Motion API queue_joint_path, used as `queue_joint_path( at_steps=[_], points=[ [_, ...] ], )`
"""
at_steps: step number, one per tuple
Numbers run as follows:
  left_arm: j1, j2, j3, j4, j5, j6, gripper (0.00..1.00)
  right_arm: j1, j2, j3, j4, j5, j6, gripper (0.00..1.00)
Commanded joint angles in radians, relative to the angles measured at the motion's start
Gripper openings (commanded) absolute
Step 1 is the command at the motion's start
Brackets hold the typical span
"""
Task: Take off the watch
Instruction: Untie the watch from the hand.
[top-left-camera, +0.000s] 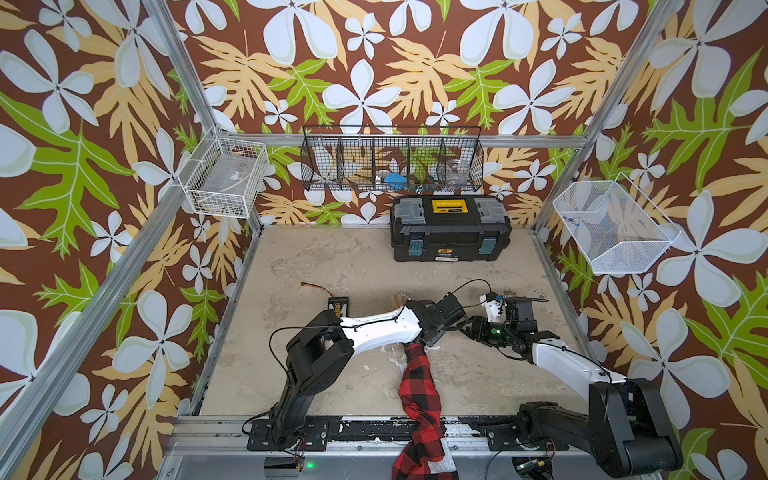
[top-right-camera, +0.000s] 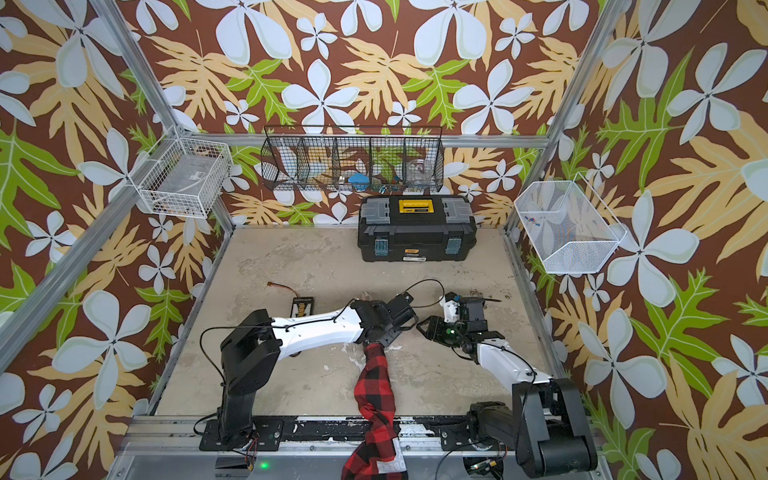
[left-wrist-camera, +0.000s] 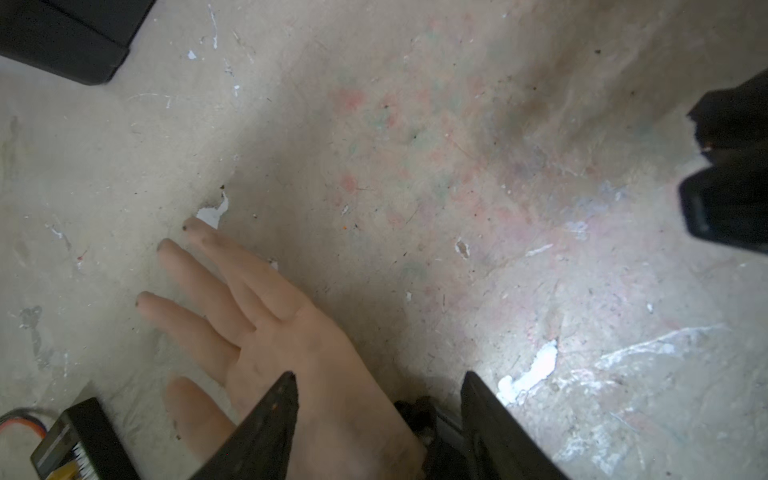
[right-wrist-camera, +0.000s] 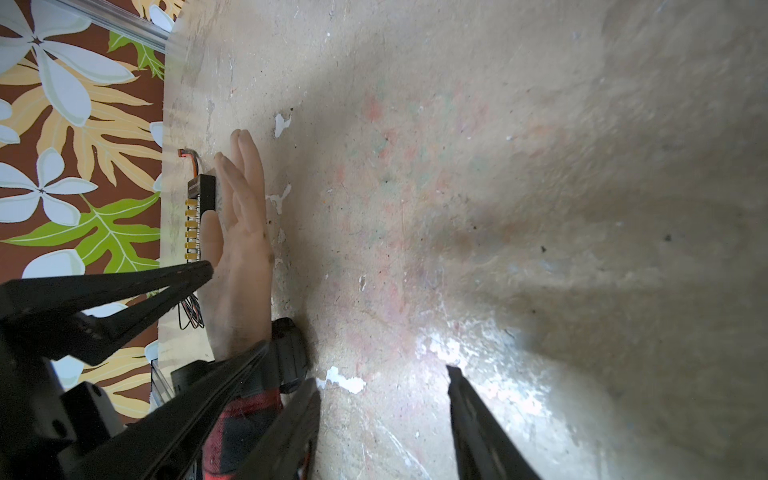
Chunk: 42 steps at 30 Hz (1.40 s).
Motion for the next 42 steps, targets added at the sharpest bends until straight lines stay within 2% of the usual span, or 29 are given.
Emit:
queue_joint_path(
  at_steps=[1,21,29,42],
  points=[
    [0.001,-0.037,-0.015,0.002,-0.020,-0.026,0.62,-0.001,0.004,0.002,0.010,-0.014,-0.005,0.52],
    [0.000,-0.164,-0.123,0.071,0.066,-0.104,0.39,0.000,0.038,0.013,0.031,-0.040,0.004,0.52],
    [0.001,-0.185,-0.163,0.088,0.095,-0.135,0.37,0.000,0.046,0.016,0.033,-0.045,0.001,0.52],
    [0.001,-0.285,-0.249,0.214,0.126,-0.133,0.07,-0.001,0.041,0.009,0.036,-0.053,0.005,0.52]
  ],
)
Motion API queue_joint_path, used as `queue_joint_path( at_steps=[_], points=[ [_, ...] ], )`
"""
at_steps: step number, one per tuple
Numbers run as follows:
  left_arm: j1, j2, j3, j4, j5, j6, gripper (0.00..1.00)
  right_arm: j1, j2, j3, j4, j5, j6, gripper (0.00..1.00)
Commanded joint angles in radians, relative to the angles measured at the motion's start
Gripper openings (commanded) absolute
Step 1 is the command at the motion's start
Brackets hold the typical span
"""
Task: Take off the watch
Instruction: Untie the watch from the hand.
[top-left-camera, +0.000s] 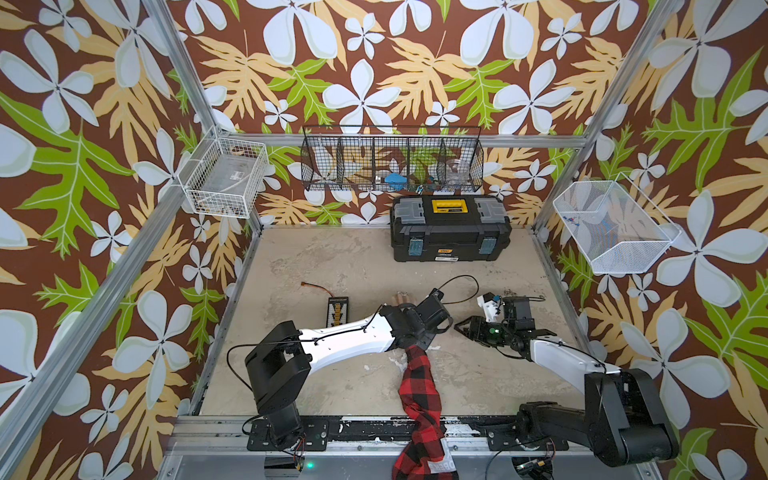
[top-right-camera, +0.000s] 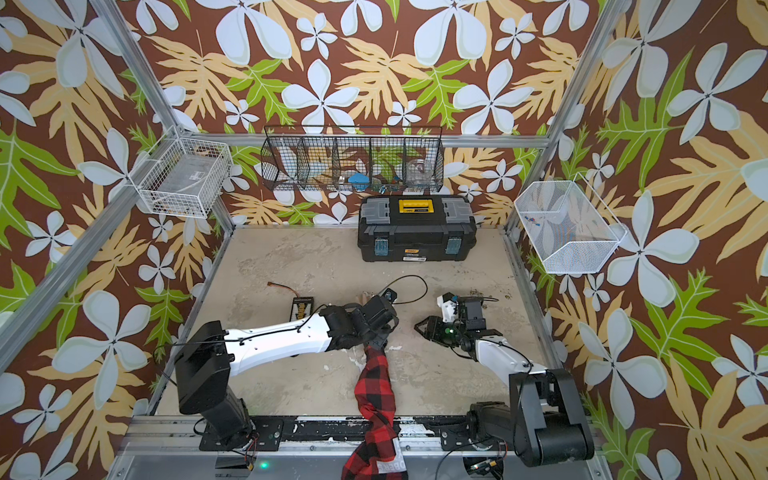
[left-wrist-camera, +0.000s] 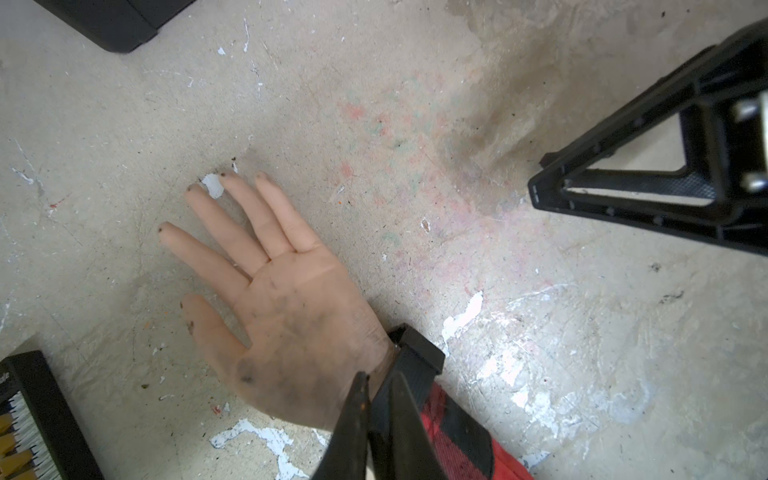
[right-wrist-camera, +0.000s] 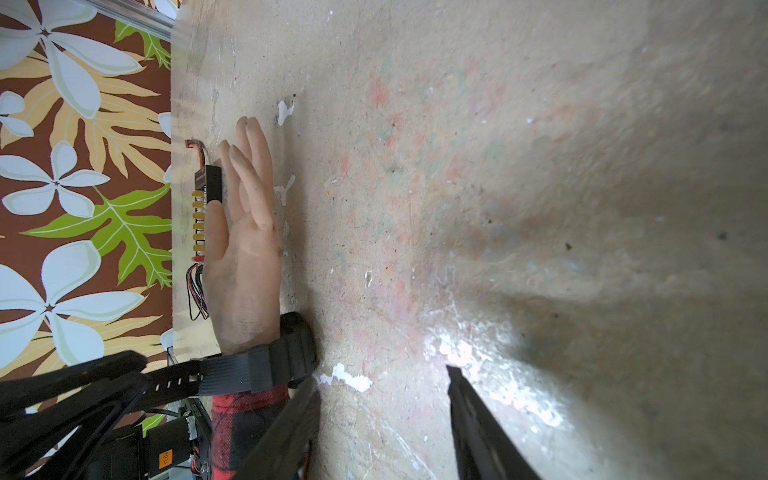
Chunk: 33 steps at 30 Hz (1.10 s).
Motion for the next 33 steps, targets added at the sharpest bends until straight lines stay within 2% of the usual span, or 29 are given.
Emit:
queue_joint_path(
  at_steps=[1,12,22,33],
  points=[
    [0.000,-0.039,-0.032,0.096,0.014,0.009,0.05,-0.001,-0.006,0.000,0.020,-0.017,0.003,0.52],
    [0.037,-0.205,-0.202,0.338,0.053,0.058,0.00,0.044,-0.028,-0.009,0.026,-0.026,0.025,0.51],
    [0.096,-0.326,-0.438,0.566,0.131,-0.005,0.00,0.159,-0.017,0.031,0.036,0.014,0.059,0.51],
    [0.113,-0.398,-0.593,0.669,0.122,-0.083,0.00,0.263,0.016,0.101,0.030,0.011,0.064,0.39]
  ],
)
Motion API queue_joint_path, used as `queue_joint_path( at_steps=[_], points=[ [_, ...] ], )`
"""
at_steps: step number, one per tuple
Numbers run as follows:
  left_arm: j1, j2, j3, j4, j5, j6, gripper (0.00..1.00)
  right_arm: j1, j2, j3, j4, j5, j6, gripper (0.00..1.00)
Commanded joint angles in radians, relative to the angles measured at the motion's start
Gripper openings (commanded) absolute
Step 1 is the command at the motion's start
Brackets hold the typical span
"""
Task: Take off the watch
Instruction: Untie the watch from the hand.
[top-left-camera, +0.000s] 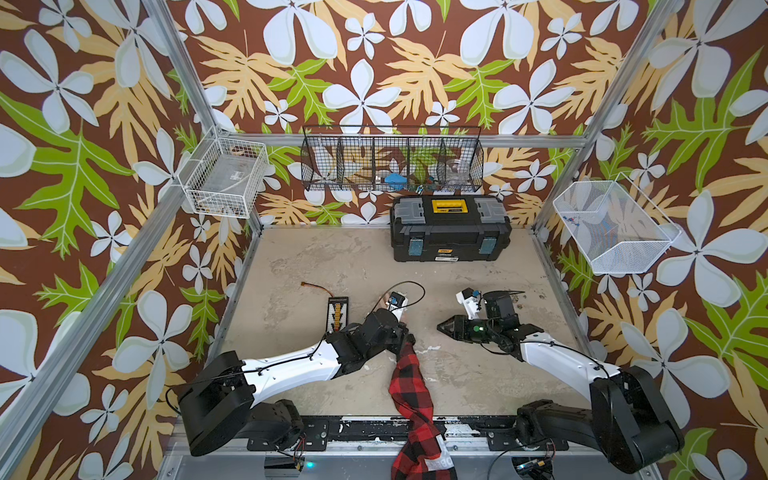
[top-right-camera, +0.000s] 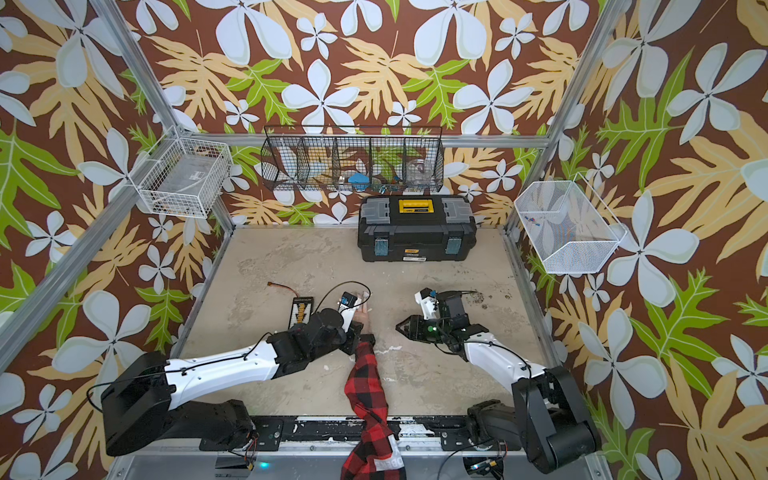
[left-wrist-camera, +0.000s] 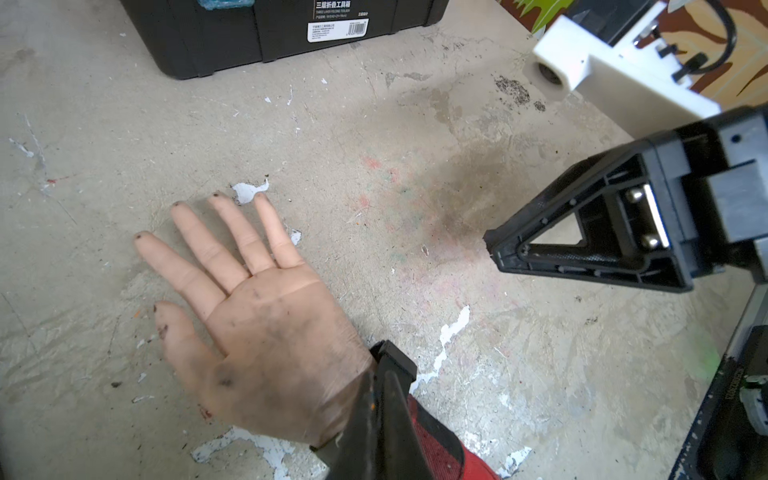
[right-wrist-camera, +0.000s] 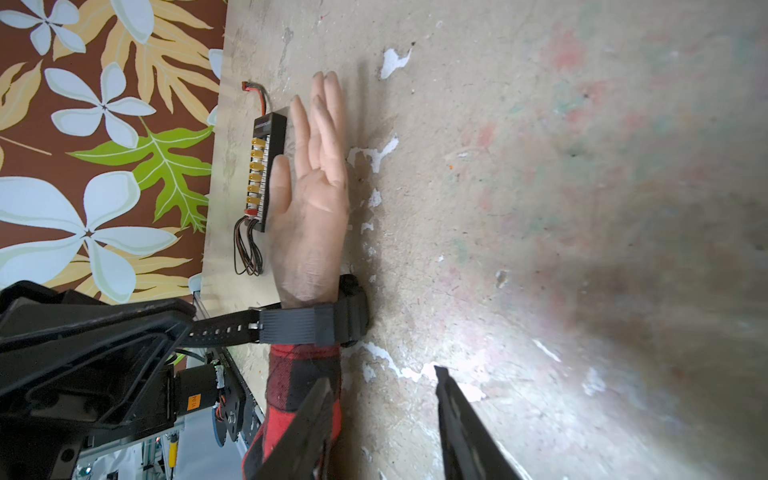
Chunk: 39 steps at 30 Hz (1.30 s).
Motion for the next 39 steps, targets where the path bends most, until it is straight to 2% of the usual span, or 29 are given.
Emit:
queue_joint_path(
  at_steps=[1,13,26,39],
  points=[
    [0.001,-0.022,-0.030,0.093,-0.003,-0.040,0.00,0.033,0.016,0.025,0.007,0.003,0.001,0.38],
    [0.003,-0.087,-0.136,0.145,-0.015,-0.091,0.00,0.188,0.094,0.121,0.032,0.004,0.034,0.21],
    [0.003,-0.105,-0.122,0.142,-0.003,-0.083,0.00,0.312,0.233,0.214,0.088,0.000,0.075,0.15],
    [0.003,-0.104,-0.100,0.129,0.002,-0.077,0.00,0.351,0.324,0.195,0.133,0.004,0.091,0.12]
  ],
)
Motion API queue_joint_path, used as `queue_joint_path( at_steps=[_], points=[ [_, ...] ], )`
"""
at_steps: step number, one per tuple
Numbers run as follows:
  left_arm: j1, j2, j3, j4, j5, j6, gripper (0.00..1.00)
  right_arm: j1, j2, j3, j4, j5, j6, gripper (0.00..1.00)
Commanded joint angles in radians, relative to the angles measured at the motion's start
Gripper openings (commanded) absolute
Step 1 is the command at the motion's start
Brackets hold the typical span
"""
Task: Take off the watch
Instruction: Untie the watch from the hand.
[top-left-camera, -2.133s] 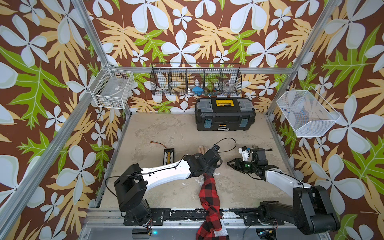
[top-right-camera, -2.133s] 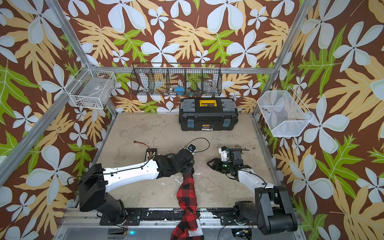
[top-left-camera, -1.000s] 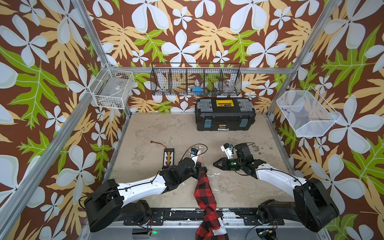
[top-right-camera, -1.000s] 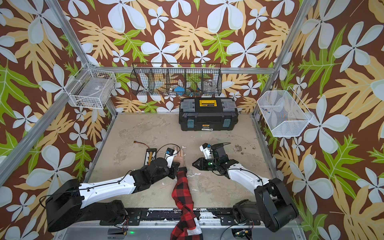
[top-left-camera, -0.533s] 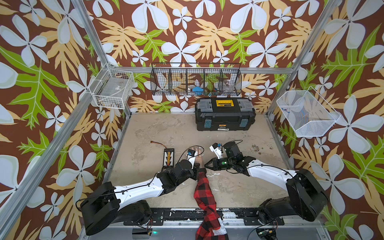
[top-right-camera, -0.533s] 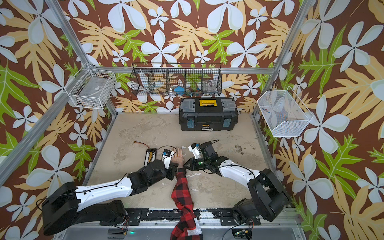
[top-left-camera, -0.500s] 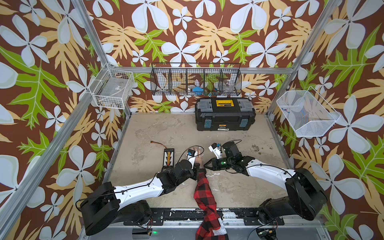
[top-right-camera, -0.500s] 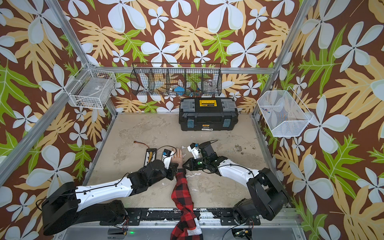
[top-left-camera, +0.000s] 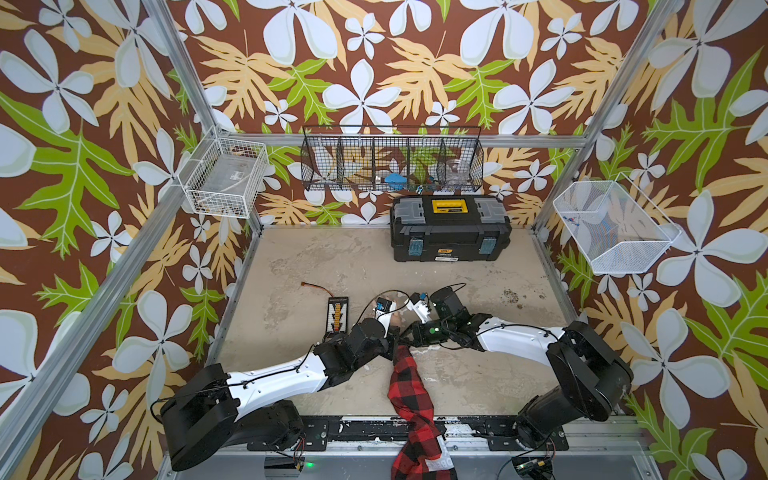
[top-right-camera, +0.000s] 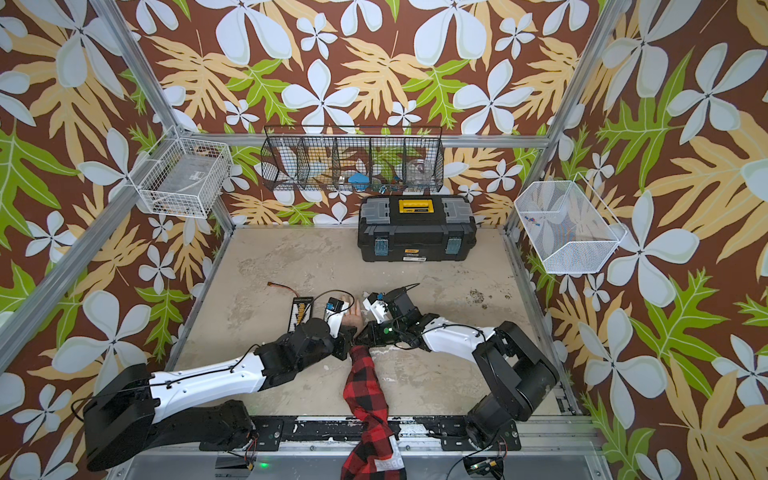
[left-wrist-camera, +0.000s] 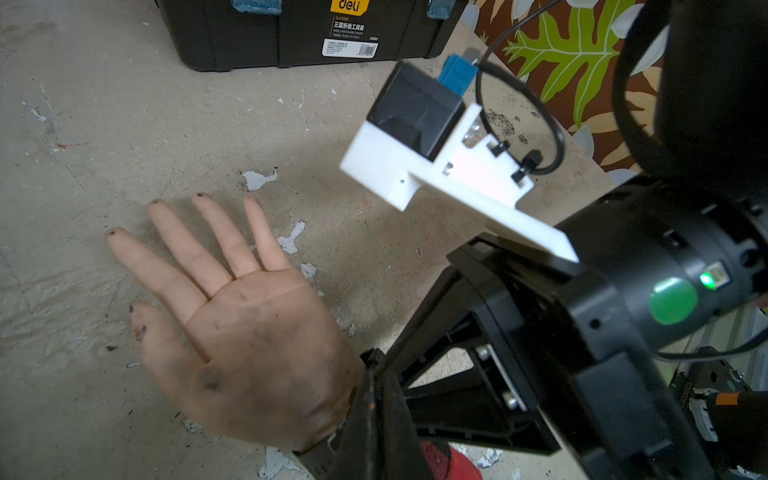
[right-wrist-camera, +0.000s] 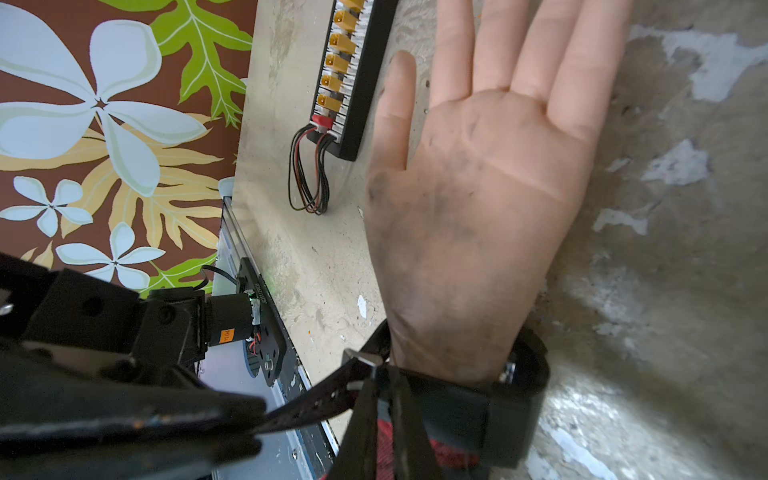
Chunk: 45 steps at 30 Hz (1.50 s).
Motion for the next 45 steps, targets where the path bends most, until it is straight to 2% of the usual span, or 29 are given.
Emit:
queue_joint_path(
  at_steps=[1,22,37,45],
  points=[
    [0.002,-0.008,0.015,0.047,0.004,0.004,0.00,0.005,0.019,-0.009,0.018,0.010,0.008,0.11],
    [0.001,-0.140,-0.133,-0.084,-0.067,-0.102,0.00,0.006,0.069,-0.052,0.022,0.071,0.003,0.06],
    [0.002,-0.157,-0.259,-0.100,0.020,-0.222,0.00,0.006,0.077,-0.064,0.012,0.108,-0.002,0.04],
    [0.002,-0.109,-0.269,-0.086,0.036,-0.233,0.00,0.006,0.073,-0.060,-0.014,0.138,-0.005,0.03]
  ],
)
